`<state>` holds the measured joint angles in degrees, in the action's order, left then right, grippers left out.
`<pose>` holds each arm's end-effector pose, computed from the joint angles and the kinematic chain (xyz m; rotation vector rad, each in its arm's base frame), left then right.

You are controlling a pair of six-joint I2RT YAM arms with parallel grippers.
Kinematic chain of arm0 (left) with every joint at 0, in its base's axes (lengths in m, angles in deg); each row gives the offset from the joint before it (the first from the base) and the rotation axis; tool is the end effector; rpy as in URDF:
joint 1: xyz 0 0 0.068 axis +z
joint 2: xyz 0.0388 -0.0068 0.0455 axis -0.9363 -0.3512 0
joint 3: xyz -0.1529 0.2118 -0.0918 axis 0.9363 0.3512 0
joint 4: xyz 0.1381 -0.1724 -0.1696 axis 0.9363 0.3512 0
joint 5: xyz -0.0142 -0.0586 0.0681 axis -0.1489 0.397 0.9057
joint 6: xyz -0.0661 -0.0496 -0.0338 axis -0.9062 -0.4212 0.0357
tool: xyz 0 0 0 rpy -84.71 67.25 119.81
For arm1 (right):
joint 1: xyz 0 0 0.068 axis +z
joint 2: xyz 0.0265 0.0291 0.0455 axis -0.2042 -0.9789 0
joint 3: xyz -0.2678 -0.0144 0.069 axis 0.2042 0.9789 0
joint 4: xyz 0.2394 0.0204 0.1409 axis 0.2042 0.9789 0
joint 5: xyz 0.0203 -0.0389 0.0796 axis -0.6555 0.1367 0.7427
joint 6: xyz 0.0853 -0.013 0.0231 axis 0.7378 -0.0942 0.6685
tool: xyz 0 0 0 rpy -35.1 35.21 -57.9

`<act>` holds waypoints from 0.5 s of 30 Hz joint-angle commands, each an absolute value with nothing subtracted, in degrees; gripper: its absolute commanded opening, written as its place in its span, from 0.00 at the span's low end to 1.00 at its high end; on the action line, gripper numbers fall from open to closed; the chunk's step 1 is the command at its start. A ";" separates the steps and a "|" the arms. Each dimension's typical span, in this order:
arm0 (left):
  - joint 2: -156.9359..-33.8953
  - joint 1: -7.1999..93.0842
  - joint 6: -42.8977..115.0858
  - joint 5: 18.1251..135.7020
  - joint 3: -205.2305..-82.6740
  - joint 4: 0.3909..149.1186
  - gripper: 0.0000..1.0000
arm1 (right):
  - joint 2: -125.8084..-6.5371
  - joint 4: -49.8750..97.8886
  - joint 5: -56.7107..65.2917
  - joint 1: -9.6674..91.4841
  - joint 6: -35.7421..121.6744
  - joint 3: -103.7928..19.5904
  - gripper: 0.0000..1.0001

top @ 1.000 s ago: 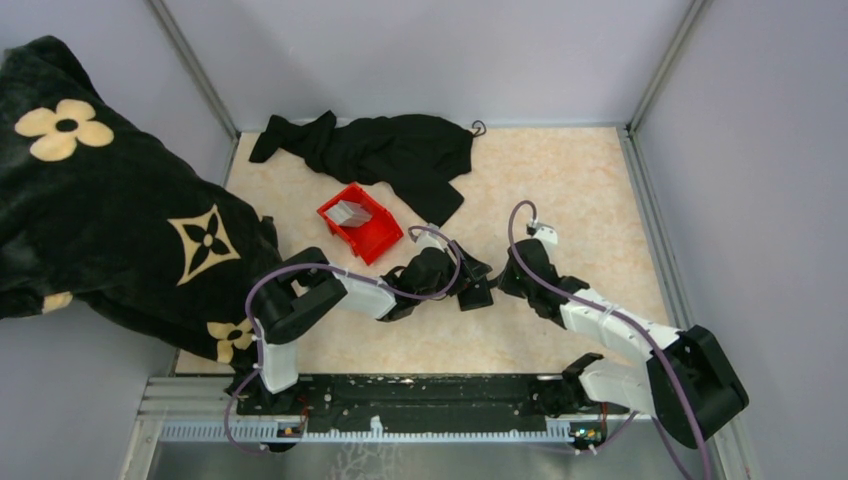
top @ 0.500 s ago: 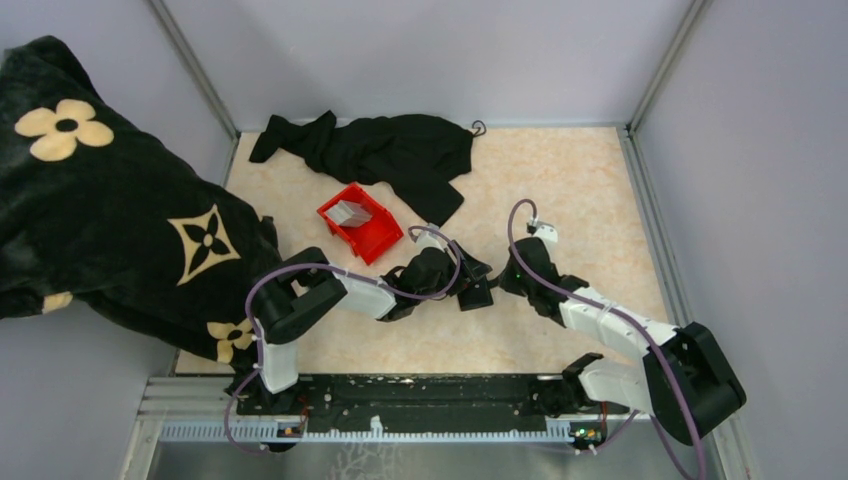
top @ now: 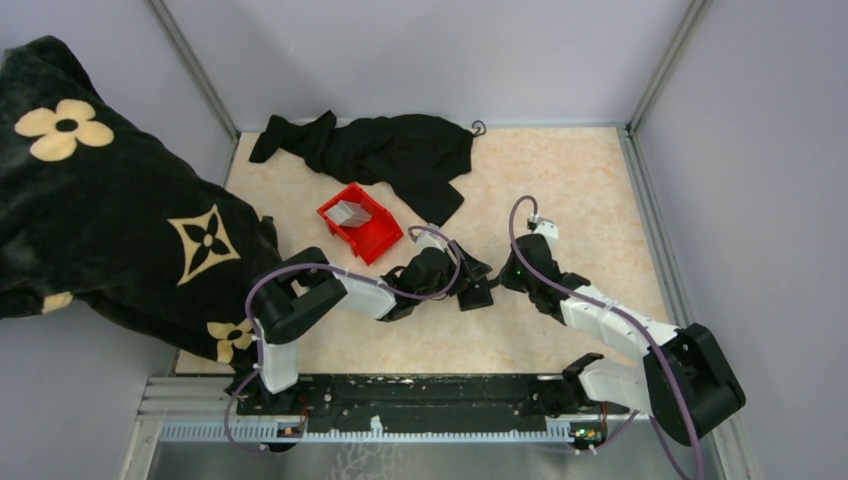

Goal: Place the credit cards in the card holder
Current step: Close the card holder at the center of the board.

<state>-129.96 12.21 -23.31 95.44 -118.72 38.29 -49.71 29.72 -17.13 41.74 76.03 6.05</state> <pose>0.2410 -0.3480 0.0954 -0.3931 2.1881 -1.1986 0.2354 0.1139 0.1408 0.3212 2.3042 0.3421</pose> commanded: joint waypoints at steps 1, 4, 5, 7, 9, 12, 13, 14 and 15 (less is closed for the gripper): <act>-133.18 12.49 -21.41 95.41 -116.94 50.22 0.68 | -49.90 27.22 -16.48 40.72 74.74 3.00 0.14; -133.13 12.49 -21.41 95.37 -116.97 50.38 0.68 | -50.16 26.98 -15.98 40.61 74.51 2.91 0.12; -133.13 12.49 -21.33 95.35 -117.03 50.44 0.68 | -50.33 26.98 -15.76 40.54 74.44 2.85 0.11; -133.09 12.44 -21.35 95.42 -117.17 50.64 0.67 | -50.60 26.93 -15.49 40.52 74.26 2.83 0.10; -133.10 12.49 -21.23 95.46 -117.28 50.75 0.68 | -50.70 26.94 -15.11 40.52 74.21 2.94 0.10; -133.04 12.49 -21.24 95.50 -117.48 50.84 0.68 | -50.50 26.97 -14.60 40.54 74.22 3.18 0.08; -133.04 12.49 -21.23 95.51 -117.59 50.84 0.68 | -50.47 26.99 -14.44 40.51 74.28 3.27 0.07; -133.11 12.49 -21.34 95.53 -117.60 50.84 0.68 | -50.40 26.95 -14.26 40.52 74.28 3.44 0.06; -133.00 12.49 -21.31 95.54 -117.72 50.84 0.68 | -50.30 26.91 -14.00 40.52 74.31 3.54 0.05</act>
